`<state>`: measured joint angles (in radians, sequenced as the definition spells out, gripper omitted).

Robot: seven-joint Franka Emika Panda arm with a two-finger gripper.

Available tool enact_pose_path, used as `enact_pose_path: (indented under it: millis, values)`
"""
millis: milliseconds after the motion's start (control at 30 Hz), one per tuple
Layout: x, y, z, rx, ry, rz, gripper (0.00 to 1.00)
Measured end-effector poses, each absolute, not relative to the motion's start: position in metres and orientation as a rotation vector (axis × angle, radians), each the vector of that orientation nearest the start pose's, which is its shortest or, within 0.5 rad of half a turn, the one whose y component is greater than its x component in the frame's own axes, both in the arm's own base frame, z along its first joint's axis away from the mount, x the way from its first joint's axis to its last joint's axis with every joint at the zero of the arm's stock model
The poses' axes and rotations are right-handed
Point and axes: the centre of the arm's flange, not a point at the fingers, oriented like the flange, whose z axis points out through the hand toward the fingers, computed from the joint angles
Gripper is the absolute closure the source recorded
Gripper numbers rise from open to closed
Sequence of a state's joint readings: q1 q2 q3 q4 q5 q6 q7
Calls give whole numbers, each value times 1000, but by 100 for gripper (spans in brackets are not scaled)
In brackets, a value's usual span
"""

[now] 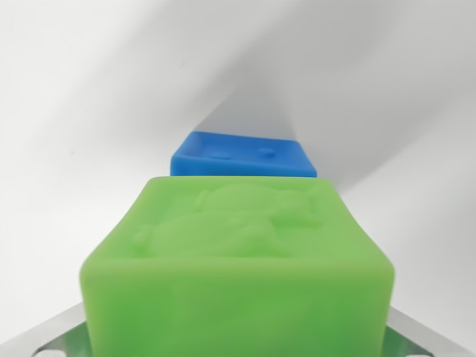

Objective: Stack cube

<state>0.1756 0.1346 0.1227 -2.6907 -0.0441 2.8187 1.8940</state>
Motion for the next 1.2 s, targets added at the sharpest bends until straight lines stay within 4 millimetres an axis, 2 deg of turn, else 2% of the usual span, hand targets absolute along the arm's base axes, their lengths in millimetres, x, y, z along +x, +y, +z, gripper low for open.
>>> enact_pose_path:
  millis: [400,767,800,1200]
  values:
    - [390,124,174,-2241,2206,7,100]
    - [390,124,169,-2240,2207,7,100]
    - [390,124,169,-2240,2207,7,0]
    - [390,124,169,-2239,2207,6,0]
